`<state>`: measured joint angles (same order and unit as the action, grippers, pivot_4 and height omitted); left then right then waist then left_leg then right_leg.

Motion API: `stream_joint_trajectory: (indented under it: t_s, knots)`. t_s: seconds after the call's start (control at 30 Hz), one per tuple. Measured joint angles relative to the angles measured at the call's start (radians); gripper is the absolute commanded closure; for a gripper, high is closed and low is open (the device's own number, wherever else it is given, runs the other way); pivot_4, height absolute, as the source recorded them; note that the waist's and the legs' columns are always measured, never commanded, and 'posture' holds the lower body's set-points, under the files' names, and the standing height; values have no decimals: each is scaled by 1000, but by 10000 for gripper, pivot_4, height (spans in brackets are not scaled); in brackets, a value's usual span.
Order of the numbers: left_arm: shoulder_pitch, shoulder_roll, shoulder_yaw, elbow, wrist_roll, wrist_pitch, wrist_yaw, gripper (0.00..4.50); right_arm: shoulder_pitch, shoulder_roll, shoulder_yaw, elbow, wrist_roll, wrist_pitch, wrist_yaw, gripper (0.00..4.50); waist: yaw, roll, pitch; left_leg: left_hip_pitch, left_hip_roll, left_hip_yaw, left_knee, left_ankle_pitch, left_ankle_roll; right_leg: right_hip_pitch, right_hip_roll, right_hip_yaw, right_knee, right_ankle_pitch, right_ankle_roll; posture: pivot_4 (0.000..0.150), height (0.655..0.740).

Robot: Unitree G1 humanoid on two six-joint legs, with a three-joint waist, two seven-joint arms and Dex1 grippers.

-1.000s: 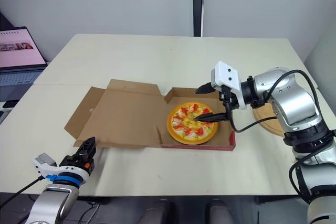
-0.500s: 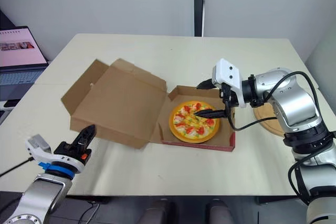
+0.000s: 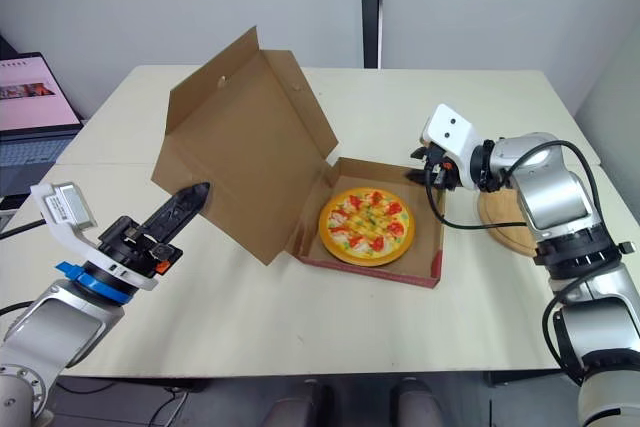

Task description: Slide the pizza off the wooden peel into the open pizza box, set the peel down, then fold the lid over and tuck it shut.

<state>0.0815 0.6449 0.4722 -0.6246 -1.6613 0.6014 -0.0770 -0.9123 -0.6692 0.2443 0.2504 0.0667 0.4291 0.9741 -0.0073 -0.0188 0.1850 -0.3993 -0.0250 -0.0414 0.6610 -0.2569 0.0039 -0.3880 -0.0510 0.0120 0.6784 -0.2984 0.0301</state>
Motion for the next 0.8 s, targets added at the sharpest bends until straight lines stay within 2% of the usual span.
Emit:
stream_joint_trajectory:
  t_s: [0.03,0.07,0.5,0.63,0.8]
  knots:
    - [0,4,1,0,-5,1,-7,45000,-14,10,7,34,-16,-17,-11,43334,0,0,0,0,0,0,0,0,0,0,0,0,0,0,0,1500,7400]
    - [2,15,2,-1,-6,4,-22,45000,-32,22,13,78,-37,-42,-23,44624,0,0,0,0,0,0,0,0,0,0,0,0,0,0,0,1500,7400]
    - [21,48,2,9,30,31,-126,45000,-333,167,144,900,-355,-474,-204,44624,-9,0,1,0,0,2,0,2,-3,-1,1,2,0,0,0,1500,7400]
    - [25,48,2,12,47,36,-149,45000,-365,182,174,1021,-423,-539,-212,44624,-13,1,1,0,0,2,-1,2,-3,-1,1,2,0,0,0,1500,7400]
    - [41,48,2,19,82,43,-180,45000,-383,182,177,1054,-465,-591,-155,44624,-19,1,1,0,0,1,-1,1,-3,-1,1,2,0,0,0,1500,7400]
